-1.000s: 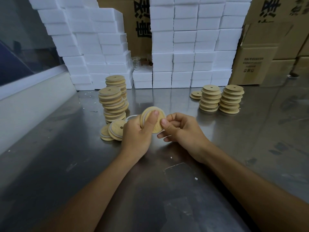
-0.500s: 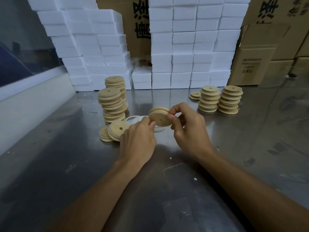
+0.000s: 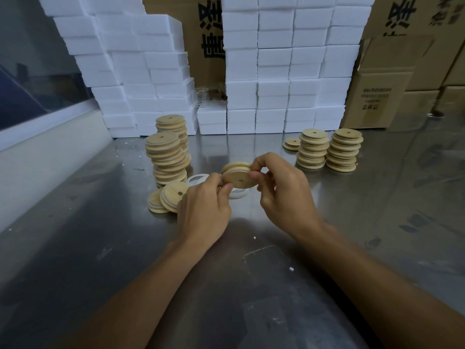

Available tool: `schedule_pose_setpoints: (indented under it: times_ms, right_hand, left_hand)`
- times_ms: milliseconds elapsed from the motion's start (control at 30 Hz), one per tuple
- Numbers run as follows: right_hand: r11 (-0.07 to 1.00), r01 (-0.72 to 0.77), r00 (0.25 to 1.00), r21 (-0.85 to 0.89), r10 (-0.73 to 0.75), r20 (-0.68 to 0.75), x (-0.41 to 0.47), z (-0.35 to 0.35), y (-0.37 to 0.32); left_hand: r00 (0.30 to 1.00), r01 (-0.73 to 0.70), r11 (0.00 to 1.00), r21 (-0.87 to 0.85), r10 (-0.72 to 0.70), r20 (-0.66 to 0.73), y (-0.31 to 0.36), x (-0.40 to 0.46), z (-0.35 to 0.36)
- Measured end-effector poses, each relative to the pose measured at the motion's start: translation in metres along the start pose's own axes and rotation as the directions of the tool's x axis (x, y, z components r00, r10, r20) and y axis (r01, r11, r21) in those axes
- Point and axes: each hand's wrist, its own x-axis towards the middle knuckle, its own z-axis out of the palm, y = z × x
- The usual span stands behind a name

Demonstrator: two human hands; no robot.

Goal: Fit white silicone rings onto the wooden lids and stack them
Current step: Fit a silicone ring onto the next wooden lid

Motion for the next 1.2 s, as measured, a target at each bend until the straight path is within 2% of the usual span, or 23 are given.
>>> schedule_pose_setpoints:
  times_ms: [133,233,333,400,500,600,700,833,1000,1067,1200]
  right_hand:
    - [0.998,-0.021,0.999,0.059,0.023,-0.033,0.002,0.0,0.002]
    - [0.962,-0.148,0.986,0.228,0.161,-0.039,0.002,0.004,0.002]
    - [0.842,-0.334,0.93,0.423,0.367,0.004,0.002,0.009,0.0]
    - [0.733,-0.398,0.89,0.552,0.455,0.037,0.002,0.011,-0.003]
    - [0.614,-0.427,0.856,0.664,0.511,0.079,0.002,0.012,-0.007]
    - [0.535,-0.468,0.816,0.703,0.567,0.111,0.001,0.012,-0.007]
    - [0.56,-0.479,0.811,0.676,0.577,0.097,0.001,0.01,-0.003]
    - [0.697,-0.433,0.869,0.572,0.491,0.06,0.006,0.007,0.002]
    - [0.788,-0.404,0.904,0.465,0.421,0.072,0.005,0.005,0.007]
    - [0.815,-0.387,0.915,0.431,0.397,0.07,0.005,0.004,0.009]
    - [0.866,-0.348,0.936,0.359,0.344,0.077,0.002,0.005,0.011]
  left_hand:
    - [0.998,-0.042,0.996,-0.081,0.038,-0.046,-0.004,0.003,0.0]
    - [0.998,0.038,0.959,-0.281,-0.049,-0.03,-0.007,0.006,0.002]
    - [0.974,0.221,0.831,-0.51,-0.212,0.078,0.0,0.006,0.004]
    - [0.937,0.338,0.716,-0.61,-0.315,0.149,0.005,0.006,0.004]
    - [0.878,0.462,0.552,-0.695,-0.396,0.269,0.009,0.007,0.003]
    - [0.838,0.535,0.478,-0.696,-0.405,0.366,0.011,0.005,0.003]
    - [0.823,0.567,0.52,-0.639,-0.39,0.413,0.013,0.004,0.005]
    - [0.857,0.512,0.601,-0.613,-0.402,0.322,0.011,0.007,0.002]
    - [0.963,0.269,0.842,-0.467,-0.251,0.102,0.002,0.006,0.002]
    - [0.978,0.207,0.891,-0.404,-0.204,0.049,-0.001,0.006,0.005]
    - [0.989,0.139,0.921,-0.363,-0.15,-0.001,-0.004,0.007,0.005]
